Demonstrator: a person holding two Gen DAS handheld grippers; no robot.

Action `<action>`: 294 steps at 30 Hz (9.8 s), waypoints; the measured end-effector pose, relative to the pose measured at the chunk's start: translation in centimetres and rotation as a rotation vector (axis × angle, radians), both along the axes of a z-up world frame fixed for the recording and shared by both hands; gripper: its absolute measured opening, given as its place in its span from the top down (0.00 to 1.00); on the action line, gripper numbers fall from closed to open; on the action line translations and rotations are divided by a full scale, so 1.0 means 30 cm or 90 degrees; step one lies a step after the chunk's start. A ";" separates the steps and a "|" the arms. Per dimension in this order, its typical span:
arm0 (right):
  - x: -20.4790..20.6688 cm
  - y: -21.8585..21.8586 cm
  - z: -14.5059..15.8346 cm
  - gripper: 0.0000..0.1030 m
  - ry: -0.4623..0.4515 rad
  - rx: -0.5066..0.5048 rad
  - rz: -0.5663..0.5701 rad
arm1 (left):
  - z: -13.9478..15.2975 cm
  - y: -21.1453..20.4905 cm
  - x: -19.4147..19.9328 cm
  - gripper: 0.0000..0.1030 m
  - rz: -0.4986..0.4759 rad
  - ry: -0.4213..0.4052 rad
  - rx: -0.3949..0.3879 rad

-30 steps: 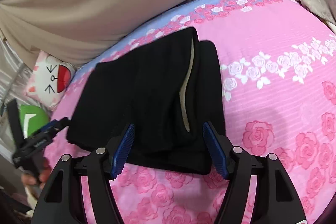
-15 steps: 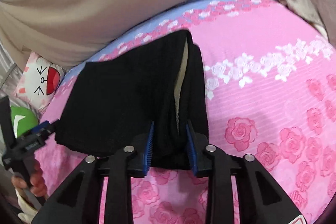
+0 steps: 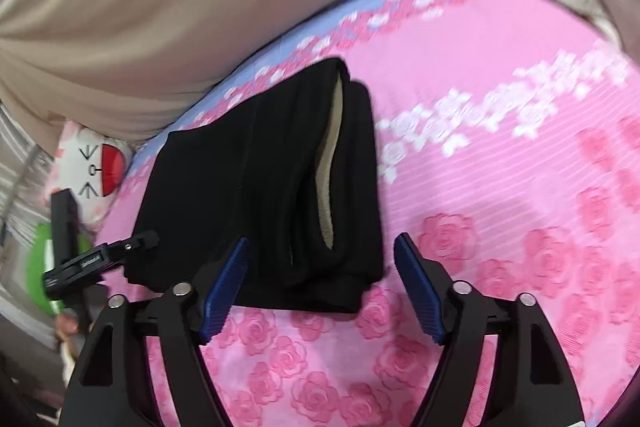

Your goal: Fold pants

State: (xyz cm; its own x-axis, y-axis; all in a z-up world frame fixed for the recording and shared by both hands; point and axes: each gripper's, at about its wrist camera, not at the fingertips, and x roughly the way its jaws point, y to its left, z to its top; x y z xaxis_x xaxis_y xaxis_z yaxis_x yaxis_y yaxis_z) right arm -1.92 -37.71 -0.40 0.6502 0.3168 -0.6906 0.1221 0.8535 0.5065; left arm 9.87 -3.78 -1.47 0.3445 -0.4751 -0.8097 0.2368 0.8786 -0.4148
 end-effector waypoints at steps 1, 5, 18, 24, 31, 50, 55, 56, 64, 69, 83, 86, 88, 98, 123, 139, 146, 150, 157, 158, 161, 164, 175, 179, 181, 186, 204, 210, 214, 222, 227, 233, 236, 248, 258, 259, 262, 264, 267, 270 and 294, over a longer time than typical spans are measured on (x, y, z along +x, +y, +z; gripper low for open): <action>0.016 -0.001 -0.010 0.22 0.006 0.011 0.009 | 0.000 0.004 0.004 0.05 0.006 -0.004 -0.011; 0.082 -0.001 -0.068 0.18 0.025 0.082 0.030 | 0.000 -0.031 0.016 0.25 -0.023 -0.018 -0.016; -0.054 0.228 0.158 0.65 -0.047 0.085 0.143 | 0.193 0.188 -0.221 0.67 -0.028 -0.057 -0.011; -0.177 0.316 0.033 0.61 0.004 0.043 0.133 | 0.080 0.281 -0.354 0.64 -0.010 -0.016 0.003; -0.178 0.285 0.107 0.40 -0.010 -0.021 0.099 | 0.077 0.287 -0.356 0.49 0.019 -0.049 0.033; -0.191 0.354 0.093 0.96 -0.014 -0.030 0.191 | 0.255 -0.017 -0.579 0.08 -0.138 -0.253 0.117; -0.144 0.302 0.178 0.96 -0.057 0.102 0.229 | 0.193 -0.156 -0.624 0.08 -0.212 -0.254 0.136; -0.128 0.297 0.202 0.96 -0.067 0.126 0.239 | 0.189 -0.171 -0.624 0.08 -0.214 -0.262 0.140; -0.052 0.317 0.241 0.89 -0.076 0.168 0.262 | 0.159 -0.256 -0.454 0.94 -0.179 -0.252 0.148; -0.148 0.225 0.222 0.48 -0.099 0.078 0.178 | 0.298 -0.126 -0.365 0.95 -0.121 -0.246 0.046; -0.001 0.428 0.067 0.96 -0.019 -0.088 0.265 | 0.451 -0.045 -0.328 0.95 -0.084 -0.262 0.027; -0.064 0.404 0.188 0.96 -0.081 -0.059 0.263 | 0.479 -0.047 -0.342 0.95 -0.096 -0.262 0.009; -0.102 0.363 0.245 0.96 -0.109 -0.071 0.238 | 0.482 -0.070 -0.364 0.94 -0.113 -0.265 -0.001; -0.142 0.127 0.056 0.50 -0.043 -0.001 0.101 | 0.152 -0.283 -0.435 0.57 -0.207 -0.161 0.079; -0.206 0.375 0.179 0.95 -0.061 -0.023 0.195 | 0.193 0.300 -0.405 0.09 0.069 -0.202 0.112; -0.235 0.476 0.331 0.74 -0.122 -0.121 0.201 | 0.164 0.438 -0.412 0.09 0.147 -0.197 0.158; 0.125 0.894 0.225 0.91 -0.074 -0.203 0.350 | 0.220 0.568 -0.472 0.09 0.192 -0.222 0.168; 0.269 1.076 0.081 0.91 -0.019 -0.208 0.381 | 0.223 0.635 -0.484 0.08 0.207 -0.228 0.178; 0.307 1.121 0.056 0.98 -0.013 -0.120 0.380 | 0.210 0.629 -0.465 0.08 0.195 -0.217 0.166; 0.278 1.072 0.089 0.91 -0.024 -0.104 0.363 | 0.211 0.619 -0.468 0.08 0.189 -0.219 0.163; 0.158 0.894 0.188 0.65 -0.072 -0.122 0.290 | 0.212 0.570 -0.477 0.08 0.164 -0.228 0.159; 0.041 0.643 0.221 0.55 -0.077 -0.124 0.192 | 0.206 0.499 -0.465 0.08 0.135 -0.225 0.153; -0.081 0.360 0.049 0.35 0.006 -0.046 0.140 | 0.182 0.237 -0.423 0.08 0.051 -0.212 0.136; -0.073 0.409 0.085 0.83 -0.021 -0.042 0.165 | 0.162 0.227 -0.406 0.08 0.056 -0.192 0.144; -0.120 0.397 0.158 0.85 -0.058 -0.042 0.157 | 0.155 0.228 -0.403 0.08 0.058 -0.188 0.153; -0.175 0.344 0.084 0.73 -0.006 -0.128 0.100 | 0.101 0.216 -0.391 0.07 0.053 -0.173 0.170; 0.257 0.339 0.083 0.79 0.013 -0.132 0.132 | 0.071 0.182 -0.366 0.06 0.059 -0.162 0.199; -0.053 0.398 0.205 0.73 -0.077 -0.109 0.156 | 0.077 0.174 -0.370 0.06 0.051 -0.164 0.196; -0.101 0.388 0.065 0.91 -0.037 -0.136 0.153 | 0.064 0.163 -0.357 0.05 0.053 -0.159 0.199; -0.201 0.355 0.178 0.39 -0.065 -0.143 0.100 | 0.083 0.175 -0.402 0.05 0.055 -0.155 0.192; -0.239 0.303 0.092 0.29 -0.011 -0.104 0.074 | 0.071 0.188 -0.429 0.05 0.042 -0.138 0.177; -0.265 0.258 -0.005 0.25 0.031 0.021 0.104 | 0.026 0.251 -0.447 0.05 -0.006 -0.061 0.066; -0.264 0.252 -0.035 0.22 0.040 0.074 0.125 | 0.002 0.278 -0.443 0.05 -0.024 -0.043 0.018; -0.144 0.237 -0.043 0.16 0.051 0.147 0.158 | 0.001 0.213 -0.313 0.05 -0.037 -0.028 0.008; -0.208 0.091 0.014 0.17 0.028 0.128 0.105 | -0.002 0.239 -0.324 0.05 -0.056 -0.025 0.003; -0.182 0.089 0.004 0.17 0.039 0.115 0.105 | -0.003 0.232 -0.324 0.05 -0.054 -0.029 0.009; -0.124 0.115 -0.049 0.16 0.065 0.129 0.137 | -0.004 0.231 -0.321 0.05 -0.050 -0.033 0.016; -0.102 0.161 -0.050 0.16 0.049 0.139 0.174 | -0.003 0.235 -0.314 0.05 -0.048 -0.028 0.008; -0.074 0.267 -0.052 0.15 0.046 0.117 0.219 | -0.002 0.239 -0.303 0.05 -0.047 -0.023 0.001; -0.054 0.315 -0.044 0.15 0.034 0.093 0.223 | -0.003 0.233 -0.287 0.05 -0.046 -0.026 0.002; -0.276 0.280 -0.067 0.40 0.028 0.129 0.166 | -0.021 0.320 -0.363 0.08 -0.030 -0.013 -0.029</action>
